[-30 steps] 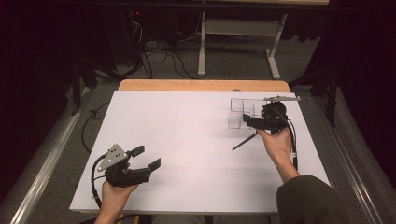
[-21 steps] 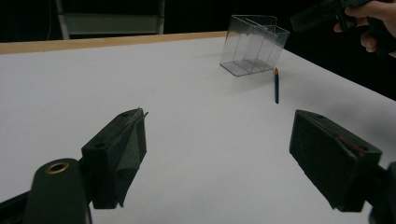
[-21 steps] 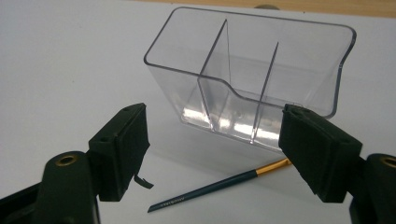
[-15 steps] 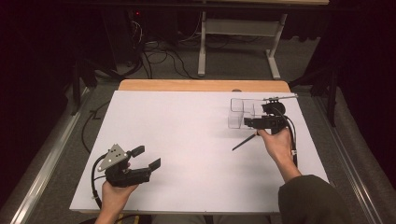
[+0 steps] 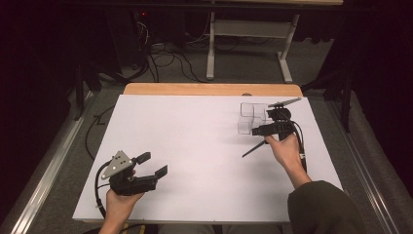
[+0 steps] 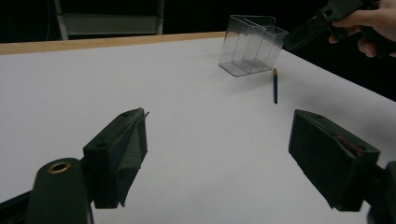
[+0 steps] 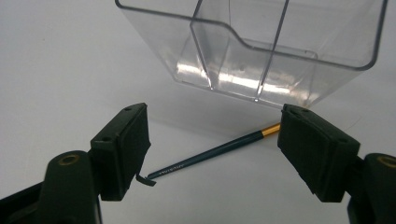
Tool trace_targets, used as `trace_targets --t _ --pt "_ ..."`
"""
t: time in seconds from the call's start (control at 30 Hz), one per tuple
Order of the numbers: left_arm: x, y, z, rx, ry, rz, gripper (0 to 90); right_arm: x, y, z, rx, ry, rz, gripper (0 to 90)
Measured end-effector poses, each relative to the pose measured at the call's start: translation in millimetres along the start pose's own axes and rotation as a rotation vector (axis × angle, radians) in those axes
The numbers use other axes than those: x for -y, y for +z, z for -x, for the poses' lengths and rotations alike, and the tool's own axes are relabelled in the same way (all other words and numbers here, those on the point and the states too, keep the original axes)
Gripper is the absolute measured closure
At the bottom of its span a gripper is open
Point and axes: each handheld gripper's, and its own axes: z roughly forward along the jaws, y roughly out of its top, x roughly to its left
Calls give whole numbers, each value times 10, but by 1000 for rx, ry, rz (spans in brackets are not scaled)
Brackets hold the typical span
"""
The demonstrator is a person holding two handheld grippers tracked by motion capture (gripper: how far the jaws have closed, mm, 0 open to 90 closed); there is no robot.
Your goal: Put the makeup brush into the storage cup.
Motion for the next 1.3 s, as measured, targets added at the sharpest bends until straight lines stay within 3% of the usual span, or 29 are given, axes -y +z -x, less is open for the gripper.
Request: trace_targets --t 0.33,1.0,1.3 --pt "-2 -5 3 4 -1 3 197 -1 140 -22 23 7 -83 270" --pt "-2 -5 3 3 -1 4 198 27 366 -1 62 29 -177 274" --pt "-2 -3 4 4 1 2 198 53 453 11 76 31 -195 272"
